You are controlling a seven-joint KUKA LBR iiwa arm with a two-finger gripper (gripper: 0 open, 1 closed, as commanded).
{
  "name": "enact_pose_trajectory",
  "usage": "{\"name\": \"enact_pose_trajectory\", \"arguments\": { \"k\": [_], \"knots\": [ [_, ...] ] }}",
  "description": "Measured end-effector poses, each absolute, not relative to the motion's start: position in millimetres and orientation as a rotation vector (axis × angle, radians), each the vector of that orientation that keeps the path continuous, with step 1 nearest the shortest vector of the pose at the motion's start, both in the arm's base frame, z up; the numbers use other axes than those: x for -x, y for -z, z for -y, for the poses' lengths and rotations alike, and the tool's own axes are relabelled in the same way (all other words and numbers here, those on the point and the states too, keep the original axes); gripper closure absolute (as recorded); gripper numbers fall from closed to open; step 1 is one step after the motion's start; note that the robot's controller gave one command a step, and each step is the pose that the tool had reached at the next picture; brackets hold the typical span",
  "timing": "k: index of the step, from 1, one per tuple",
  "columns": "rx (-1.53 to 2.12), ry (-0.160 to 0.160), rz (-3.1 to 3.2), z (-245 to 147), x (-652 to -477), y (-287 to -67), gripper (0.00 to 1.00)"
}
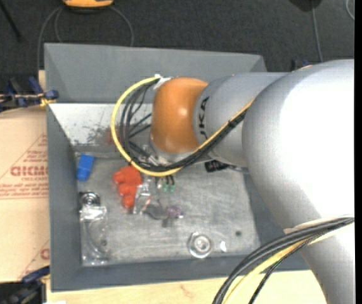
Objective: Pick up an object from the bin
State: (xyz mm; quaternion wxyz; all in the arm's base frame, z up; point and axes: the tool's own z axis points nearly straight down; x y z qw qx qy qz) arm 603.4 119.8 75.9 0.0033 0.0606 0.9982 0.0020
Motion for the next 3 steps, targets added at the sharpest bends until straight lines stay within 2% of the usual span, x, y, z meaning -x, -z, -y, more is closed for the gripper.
{"name": "enact_pose_trajectory", "arguments": {
  "k": [1,2,3],
  "knots": [
    [-0.254,-0.015,-3.118,-112.2,-599.9,-75.5,0.0],
    [-0.471,-0.008,-3.098,-123.4,-603.6,-74.4,0.0],
    [-0.464,-0.009,-3.085,-122.6,-607.3,-77.7,1.0]
  ]
}}
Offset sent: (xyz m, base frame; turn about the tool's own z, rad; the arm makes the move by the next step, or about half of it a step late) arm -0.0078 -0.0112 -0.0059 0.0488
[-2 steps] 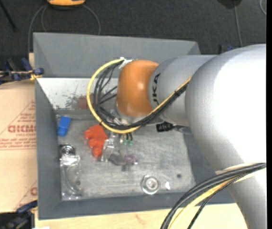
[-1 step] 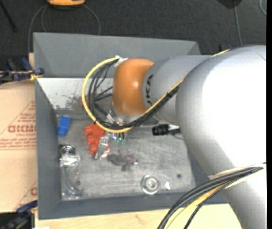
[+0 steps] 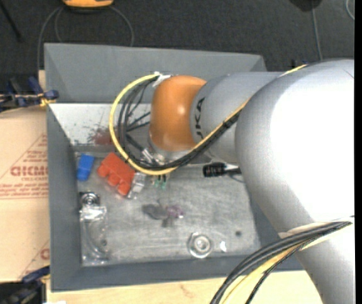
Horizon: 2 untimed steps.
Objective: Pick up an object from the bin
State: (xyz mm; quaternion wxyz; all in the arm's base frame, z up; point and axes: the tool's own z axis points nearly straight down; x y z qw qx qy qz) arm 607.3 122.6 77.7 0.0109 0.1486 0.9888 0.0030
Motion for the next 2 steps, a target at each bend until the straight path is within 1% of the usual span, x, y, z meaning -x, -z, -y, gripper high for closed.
{"name": "enact_pose_trajectory", "arguments": {
  "k": [1,2],
  "knots": [
    [-0.429,-0.004,-3.092,-122.7,-608.3,-78.4,1.0],
    [-0.41,0.002,-3.106,-125.9,-611.0,-109.2,1.0]
  ]
}}
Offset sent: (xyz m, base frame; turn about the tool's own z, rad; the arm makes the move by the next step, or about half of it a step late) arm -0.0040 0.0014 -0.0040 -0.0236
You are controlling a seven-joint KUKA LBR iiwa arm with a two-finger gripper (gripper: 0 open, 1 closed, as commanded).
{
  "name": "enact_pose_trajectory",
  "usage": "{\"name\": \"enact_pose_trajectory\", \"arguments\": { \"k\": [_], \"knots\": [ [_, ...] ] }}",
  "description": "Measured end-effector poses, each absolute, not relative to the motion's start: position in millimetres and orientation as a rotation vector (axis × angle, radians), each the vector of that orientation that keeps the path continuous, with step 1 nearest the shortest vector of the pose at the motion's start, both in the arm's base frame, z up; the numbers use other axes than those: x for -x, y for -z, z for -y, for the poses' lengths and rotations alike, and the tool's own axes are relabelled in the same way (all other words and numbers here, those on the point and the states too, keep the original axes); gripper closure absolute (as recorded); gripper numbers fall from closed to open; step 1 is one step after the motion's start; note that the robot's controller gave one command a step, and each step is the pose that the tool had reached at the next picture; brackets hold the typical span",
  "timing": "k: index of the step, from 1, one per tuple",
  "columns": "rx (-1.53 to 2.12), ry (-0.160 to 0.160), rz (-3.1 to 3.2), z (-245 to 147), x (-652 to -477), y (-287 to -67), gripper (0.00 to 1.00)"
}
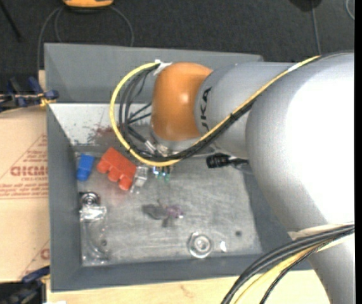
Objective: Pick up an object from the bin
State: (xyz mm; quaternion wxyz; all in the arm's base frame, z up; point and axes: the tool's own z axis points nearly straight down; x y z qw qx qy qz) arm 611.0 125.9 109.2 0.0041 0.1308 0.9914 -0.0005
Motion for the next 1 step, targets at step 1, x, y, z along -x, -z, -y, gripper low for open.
{"name": "enact_pose_trajectory", "arguments": {
  "k": [1],
  "knots": [
    [-0.421,-0.009,-3.102,-139.6,-616.4,-221.8,1.0]
  ]
}}
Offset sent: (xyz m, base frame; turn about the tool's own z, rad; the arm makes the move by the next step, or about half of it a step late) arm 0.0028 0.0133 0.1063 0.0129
